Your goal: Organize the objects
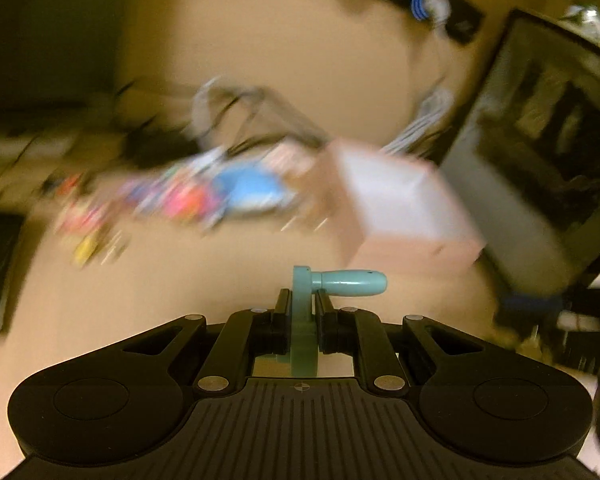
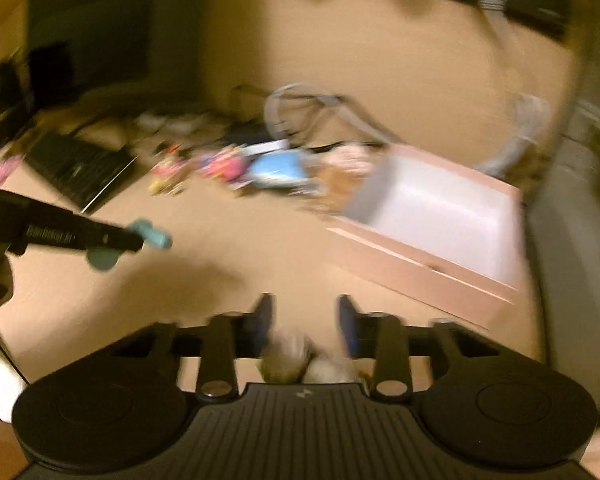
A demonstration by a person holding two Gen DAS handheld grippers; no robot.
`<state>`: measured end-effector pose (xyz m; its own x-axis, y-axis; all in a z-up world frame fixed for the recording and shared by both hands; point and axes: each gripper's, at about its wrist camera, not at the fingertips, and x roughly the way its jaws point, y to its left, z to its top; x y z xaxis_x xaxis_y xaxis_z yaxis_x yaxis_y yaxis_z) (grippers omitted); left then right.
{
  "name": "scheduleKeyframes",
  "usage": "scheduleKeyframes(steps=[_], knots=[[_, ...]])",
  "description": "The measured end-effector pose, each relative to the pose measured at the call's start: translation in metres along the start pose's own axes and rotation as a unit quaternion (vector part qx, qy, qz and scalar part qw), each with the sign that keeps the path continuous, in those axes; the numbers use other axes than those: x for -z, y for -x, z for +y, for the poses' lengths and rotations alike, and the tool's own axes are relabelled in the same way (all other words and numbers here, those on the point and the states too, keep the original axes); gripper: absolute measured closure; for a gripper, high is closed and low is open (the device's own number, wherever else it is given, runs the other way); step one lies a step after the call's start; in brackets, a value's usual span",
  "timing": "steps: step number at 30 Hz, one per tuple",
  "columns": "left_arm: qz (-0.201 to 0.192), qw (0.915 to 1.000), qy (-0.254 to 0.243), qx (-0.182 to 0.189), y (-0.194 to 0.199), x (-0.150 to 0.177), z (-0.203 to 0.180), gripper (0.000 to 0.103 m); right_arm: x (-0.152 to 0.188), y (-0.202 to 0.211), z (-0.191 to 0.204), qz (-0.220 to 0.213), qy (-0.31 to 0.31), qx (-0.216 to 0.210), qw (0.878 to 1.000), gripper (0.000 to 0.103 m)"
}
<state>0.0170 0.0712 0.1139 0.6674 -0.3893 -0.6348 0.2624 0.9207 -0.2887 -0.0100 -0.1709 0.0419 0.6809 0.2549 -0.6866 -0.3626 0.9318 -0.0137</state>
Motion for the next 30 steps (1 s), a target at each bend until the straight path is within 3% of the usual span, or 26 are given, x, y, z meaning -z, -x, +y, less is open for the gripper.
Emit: scheduleKeyframes(steps=[5, 6, 8, 9, 10, 13, 16, 19, 23, 30], knots=[[-0.039, 0.9976, -0.049, 0.031, -0.028, -0.046, -0.046, 0.089, 0.019, 0.025, -0.032, -0.004, -0.020, 0.052, 0.998, 0.079], [-0.042, 0.9972, -0.049, 0.037, -0.034, -0.050, -0.052, 0.089, 0.024, 0.030, -0.036, -0.003, -0.020, 0.057, 0.998, 0.075], [-0.042, 0.9969, -0.044, 0.049, -0.043, -0.050, -0.057, 0.089, 0.037, 0.041, -0.041, 0.007, -0.012, 0.052, 0.999, 0.045], [-0.038, 0.9973, -0.038, 0.051, -0.048, -0.048, -0.059, 0.089, 0.045, 0.047, -0.041, 0.012, -0.003, 0.047, 0.999, 0.018], [-0.032, 0.9976, -0.030, 0.054, -0.052, -0.044, -0.061, 0.089, 0.052, 0.052, -0.041, 0.013, 0.008, 0.044, 0.999, 0.013], [-0.013, 0.9980, -0.024, 0.058, -0.060, -0.030, -0.062, 0.089, 0.080, 0.060, -0.043, 0.045, 0.048, 0.036, 0.997, 0.013], [0.006, 0.9983, -0.012, 0.056, -0.063, -0.019, -0.055, 0.089, 0.100, 0.060, -0.056, 0.067, 0.046, 0.058, 0.995, 0.013], [0.020, 0.9983, -0.012, 0.053, -0.066, -0.013, -0.052, 0.089, 0.109, 0.058, -0.076, 0.070, -0.006, 0.085, 0.994, 0.013], [0.029, 0.9978, -0.015, 0.058, -0.069, -0.010, -0.055, 0.089, 0.108, 0.067, -0.098, 0.052, -0.090, 0.075, 0.992, 0.013], [0.050, 0.9955, -0.030, 0.075, -0.076, 0.000, -0.063, 0.089, 0.117, 0.076, -0.116, 0.058, -0.129, 0.108, 0.984, 0.013]])
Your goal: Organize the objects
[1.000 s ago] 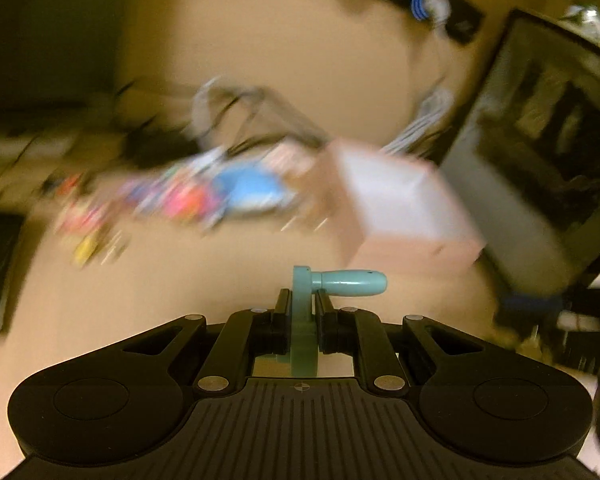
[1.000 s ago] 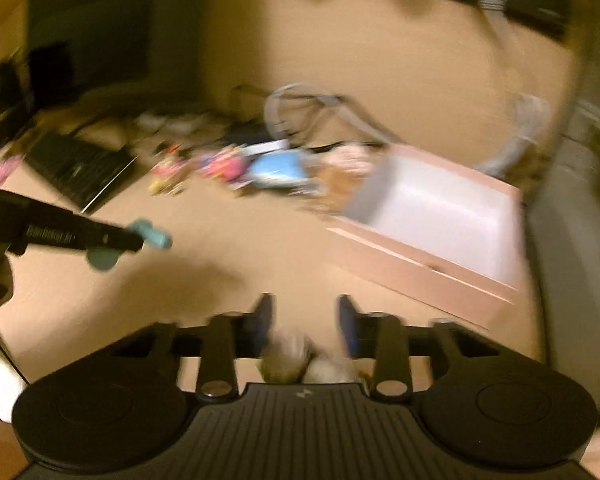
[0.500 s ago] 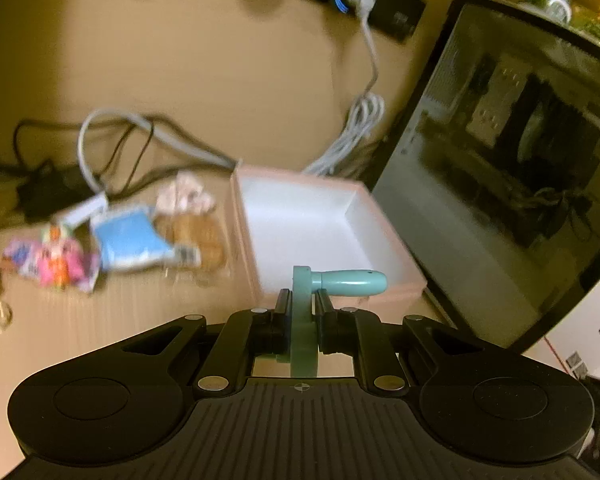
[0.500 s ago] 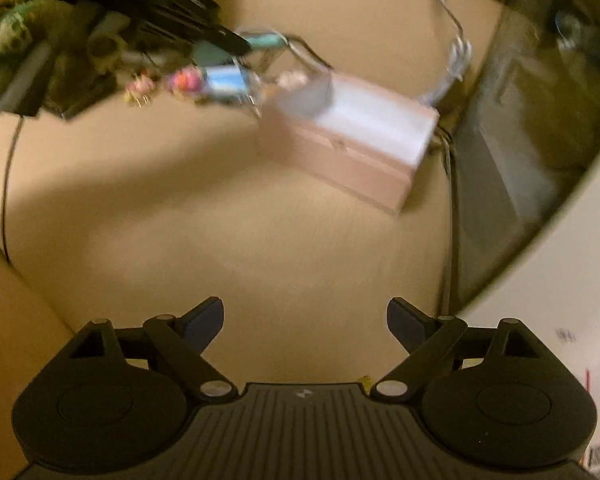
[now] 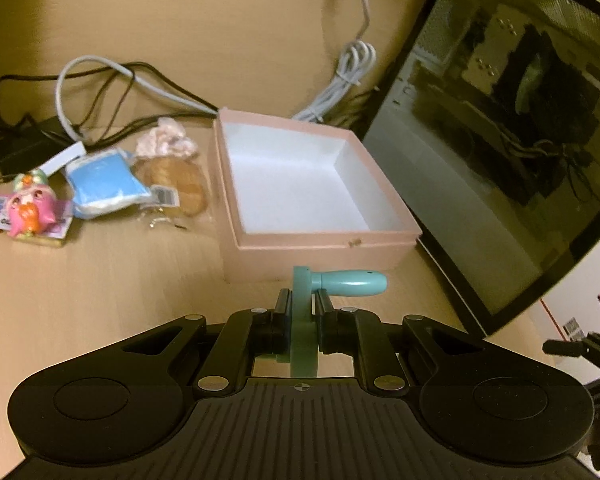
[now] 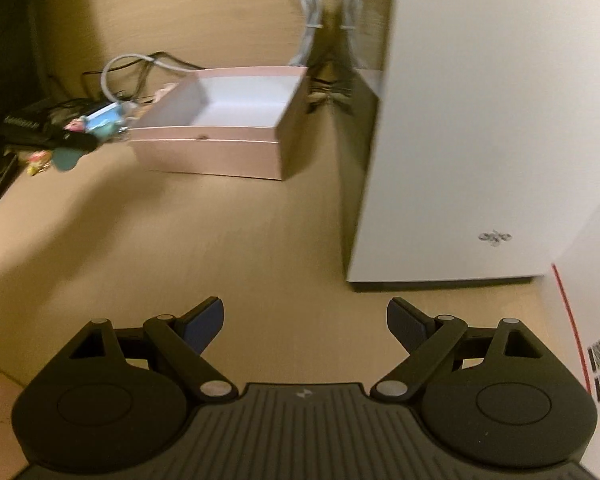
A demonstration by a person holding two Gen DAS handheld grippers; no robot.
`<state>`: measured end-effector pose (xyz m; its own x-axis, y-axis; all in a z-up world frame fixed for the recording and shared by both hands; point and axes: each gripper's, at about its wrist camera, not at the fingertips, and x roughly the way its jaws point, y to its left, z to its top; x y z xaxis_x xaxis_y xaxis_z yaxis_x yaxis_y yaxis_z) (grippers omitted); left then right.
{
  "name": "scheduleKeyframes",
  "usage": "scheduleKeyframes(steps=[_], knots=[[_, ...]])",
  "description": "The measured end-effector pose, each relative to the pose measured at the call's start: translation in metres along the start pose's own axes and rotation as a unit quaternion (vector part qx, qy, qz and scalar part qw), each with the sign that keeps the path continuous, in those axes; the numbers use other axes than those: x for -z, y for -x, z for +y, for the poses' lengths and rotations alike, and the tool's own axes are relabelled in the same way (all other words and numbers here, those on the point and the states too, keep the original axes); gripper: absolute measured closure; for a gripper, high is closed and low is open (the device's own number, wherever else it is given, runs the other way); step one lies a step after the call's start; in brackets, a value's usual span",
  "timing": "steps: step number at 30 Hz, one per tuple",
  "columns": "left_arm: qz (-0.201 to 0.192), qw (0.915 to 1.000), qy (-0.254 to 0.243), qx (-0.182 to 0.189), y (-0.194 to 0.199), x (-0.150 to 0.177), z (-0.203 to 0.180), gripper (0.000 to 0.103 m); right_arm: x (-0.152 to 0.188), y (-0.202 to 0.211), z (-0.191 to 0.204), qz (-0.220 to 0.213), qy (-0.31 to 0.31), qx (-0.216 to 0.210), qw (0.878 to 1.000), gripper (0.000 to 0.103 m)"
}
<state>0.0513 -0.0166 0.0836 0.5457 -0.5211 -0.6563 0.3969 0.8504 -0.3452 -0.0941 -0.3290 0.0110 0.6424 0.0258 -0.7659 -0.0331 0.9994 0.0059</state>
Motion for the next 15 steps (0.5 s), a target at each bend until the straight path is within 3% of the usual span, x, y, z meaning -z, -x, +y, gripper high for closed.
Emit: scheduleKeyframes(steps=[5, 9, 13, 15], knots=[[0.018, 0.9998, -0.006, 0.009, -0.001, 0.005, -0.003, 0.089, 0.012, 0.007, 0.000, 0.002, -0.021, 0.011, 1.000, 0.013], [0.022, 0.9982, -0.045, 0.034, 0.001, 0.014, -0.006, 0.089, 0.027, 0.009, 0.001, 0.003, -0.056, 0.030, 0.998, 0.013], [0.052, 0.9920, -0.083, 0.079, 0.001, 0.022, -0.005, 0.089, 0.063, 0.025, 0.015, -0.013, -0.130, 0.108, 0.985, 0.013], [0.060, 0.9875, -0.112, 0.093, 0.005, 0.027, -0.006, 0.089, 0.096, 0.042, 0.029, -0.012, -0.187, 0.151, 0.971, 0.013]])
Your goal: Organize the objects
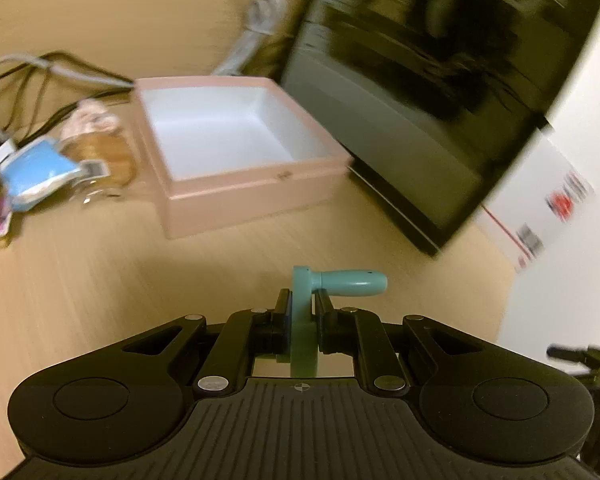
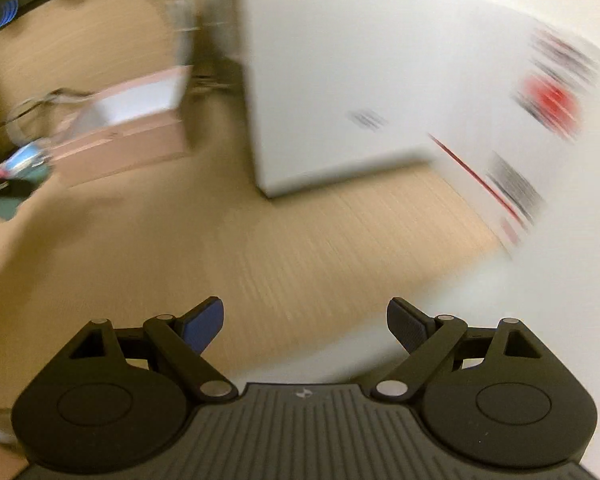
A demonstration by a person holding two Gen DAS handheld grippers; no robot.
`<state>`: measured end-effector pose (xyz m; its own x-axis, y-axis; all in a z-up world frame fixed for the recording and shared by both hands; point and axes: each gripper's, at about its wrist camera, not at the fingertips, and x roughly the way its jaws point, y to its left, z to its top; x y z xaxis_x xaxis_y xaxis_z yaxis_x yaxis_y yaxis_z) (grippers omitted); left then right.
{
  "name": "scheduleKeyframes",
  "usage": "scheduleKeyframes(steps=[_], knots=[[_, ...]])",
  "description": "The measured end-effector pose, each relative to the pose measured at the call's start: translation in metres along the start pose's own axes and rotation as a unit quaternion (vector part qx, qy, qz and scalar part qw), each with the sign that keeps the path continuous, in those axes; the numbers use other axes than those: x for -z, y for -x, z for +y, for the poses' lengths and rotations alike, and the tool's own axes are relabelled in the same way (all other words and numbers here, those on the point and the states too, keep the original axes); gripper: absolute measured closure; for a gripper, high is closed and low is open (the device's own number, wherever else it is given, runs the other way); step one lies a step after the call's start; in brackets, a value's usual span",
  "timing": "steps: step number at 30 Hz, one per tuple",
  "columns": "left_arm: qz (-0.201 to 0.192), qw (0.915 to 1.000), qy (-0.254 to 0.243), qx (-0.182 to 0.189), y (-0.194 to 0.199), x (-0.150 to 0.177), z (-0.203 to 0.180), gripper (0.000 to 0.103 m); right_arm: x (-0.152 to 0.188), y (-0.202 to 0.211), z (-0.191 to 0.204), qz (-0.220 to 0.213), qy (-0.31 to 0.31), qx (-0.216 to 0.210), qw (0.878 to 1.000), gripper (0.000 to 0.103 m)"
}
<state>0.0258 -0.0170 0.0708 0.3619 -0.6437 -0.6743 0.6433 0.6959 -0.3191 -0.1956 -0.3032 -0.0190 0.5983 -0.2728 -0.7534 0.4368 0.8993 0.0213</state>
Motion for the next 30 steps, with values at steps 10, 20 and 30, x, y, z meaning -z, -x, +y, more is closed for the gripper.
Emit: scheduleKeyframes(steps=[10, 20, 30], knots=[[-0.009, 0.9988, 0.047, -0.002, 0.028, 0.018, 0.011, 0.089, 0.173, -0.015, 0.048, 0.112, -0.060, 0.025, 0.992, 0.013], [-0.056, 0.9929, 0.093, -0.048, 0.067, 0.075, 0.019, 0.089, 0.305, -0.143, 0.109, 0.149, 0.070, -0.062, 0.984, 0.013], [-0.105, 0.9829, 0.140, -0.058, 0.097, 0.108, 0.068, 0.089, 0.438, -0.321, 0.238, 0.080, 0.283, -0.094, 0.951, 0.013]])
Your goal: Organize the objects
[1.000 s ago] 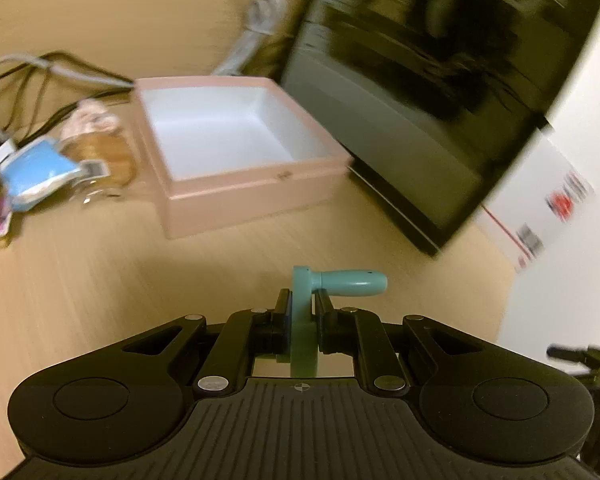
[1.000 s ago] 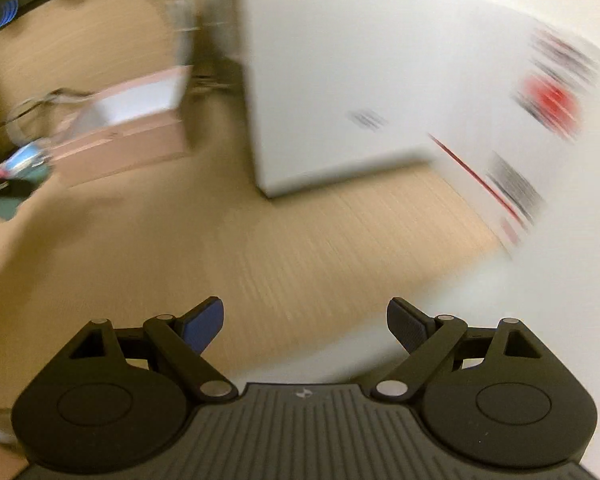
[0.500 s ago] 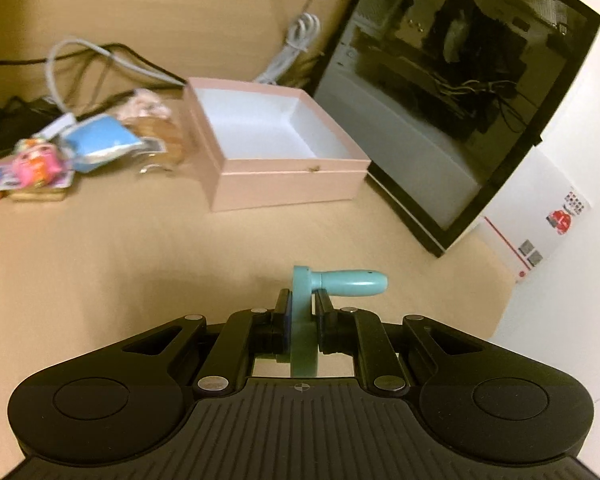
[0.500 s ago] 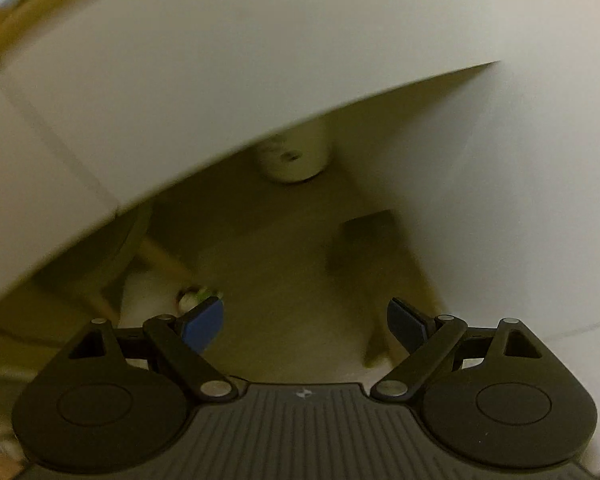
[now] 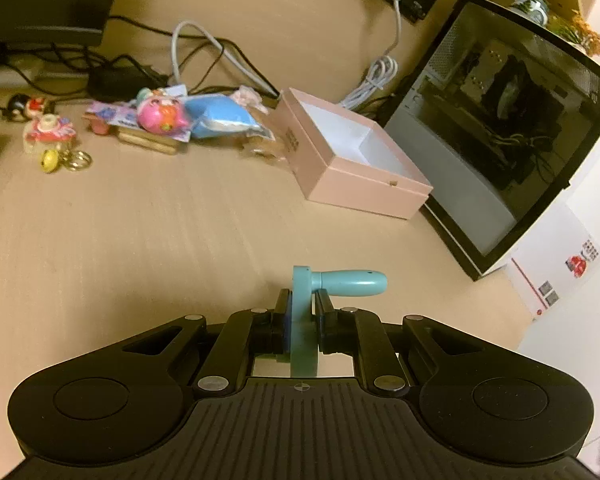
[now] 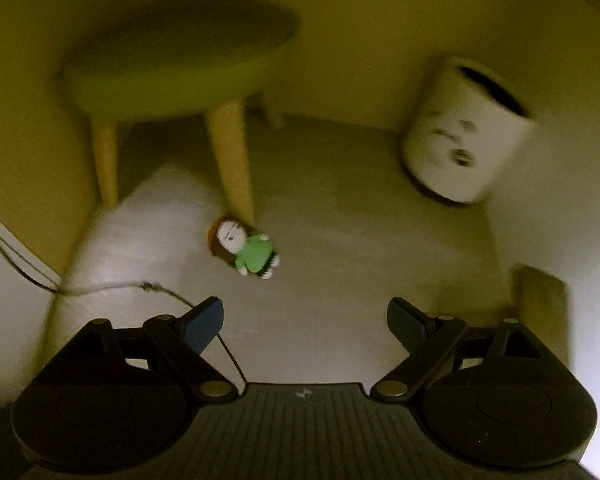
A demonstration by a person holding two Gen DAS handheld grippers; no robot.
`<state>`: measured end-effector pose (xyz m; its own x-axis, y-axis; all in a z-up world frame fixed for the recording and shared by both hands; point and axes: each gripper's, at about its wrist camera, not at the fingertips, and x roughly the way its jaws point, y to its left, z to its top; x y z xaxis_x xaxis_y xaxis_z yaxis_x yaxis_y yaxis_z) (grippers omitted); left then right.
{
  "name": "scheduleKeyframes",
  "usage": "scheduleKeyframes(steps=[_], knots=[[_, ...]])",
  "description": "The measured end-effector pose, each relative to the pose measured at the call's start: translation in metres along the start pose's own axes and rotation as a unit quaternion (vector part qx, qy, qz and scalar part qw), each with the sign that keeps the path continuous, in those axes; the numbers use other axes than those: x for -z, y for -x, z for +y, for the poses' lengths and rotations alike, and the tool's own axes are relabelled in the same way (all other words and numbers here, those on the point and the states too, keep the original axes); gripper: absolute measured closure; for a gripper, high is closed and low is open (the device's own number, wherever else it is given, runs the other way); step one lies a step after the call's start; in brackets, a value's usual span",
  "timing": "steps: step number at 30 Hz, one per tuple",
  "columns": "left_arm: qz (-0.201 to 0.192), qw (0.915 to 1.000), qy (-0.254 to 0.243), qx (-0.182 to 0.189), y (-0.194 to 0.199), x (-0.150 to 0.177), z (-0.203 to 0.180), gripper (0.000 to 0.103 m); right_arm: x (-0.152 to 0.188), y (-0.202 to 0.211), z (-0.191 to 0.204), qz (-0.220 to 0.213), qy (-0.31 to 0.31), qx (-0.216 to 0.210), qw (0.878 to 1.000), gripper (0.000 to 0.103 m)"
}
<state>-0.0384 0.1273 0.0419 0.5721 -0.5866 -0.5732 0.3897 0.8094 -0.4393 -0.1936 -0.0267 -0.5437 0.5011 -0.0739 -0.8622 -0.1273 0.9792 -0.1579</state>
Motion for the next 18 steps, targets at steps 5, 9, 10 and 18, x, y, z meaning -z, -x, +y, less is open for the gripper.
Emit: scheduleKeyframes(steps=[5, 9, 10, 18], knots=[[-0.043, 0.9987, 0.020, 0.017, 0.005, -0.004, 0.014, 0.089, -0.016, -0.112, 0.057, -0.018, 0.114, 0.018, 0.993, 0.013], [-0.087, 0.9949, 0.050, -0.005, 0.007, -0.004, 0.032, 0.089, -0.029, -0.185, 0.086, -0.025, 0.143, 0.020, 0.989, 0.013], [-0.097, 0.9936, 0.057, -0.009, 0.008, -0.003, 0.035, 0.089, -0.031, -0.206, 0.093, -0.019, 0.148, 0.021, 0.989, 0.013], [-0.163, 0.9838, 0.056, -0.051, 0.015, 0.008, 0.045, 0.089, -0.030, -0.294, 0.122, -0.015, 0.169, 0.012, 0.985, 0.009]])
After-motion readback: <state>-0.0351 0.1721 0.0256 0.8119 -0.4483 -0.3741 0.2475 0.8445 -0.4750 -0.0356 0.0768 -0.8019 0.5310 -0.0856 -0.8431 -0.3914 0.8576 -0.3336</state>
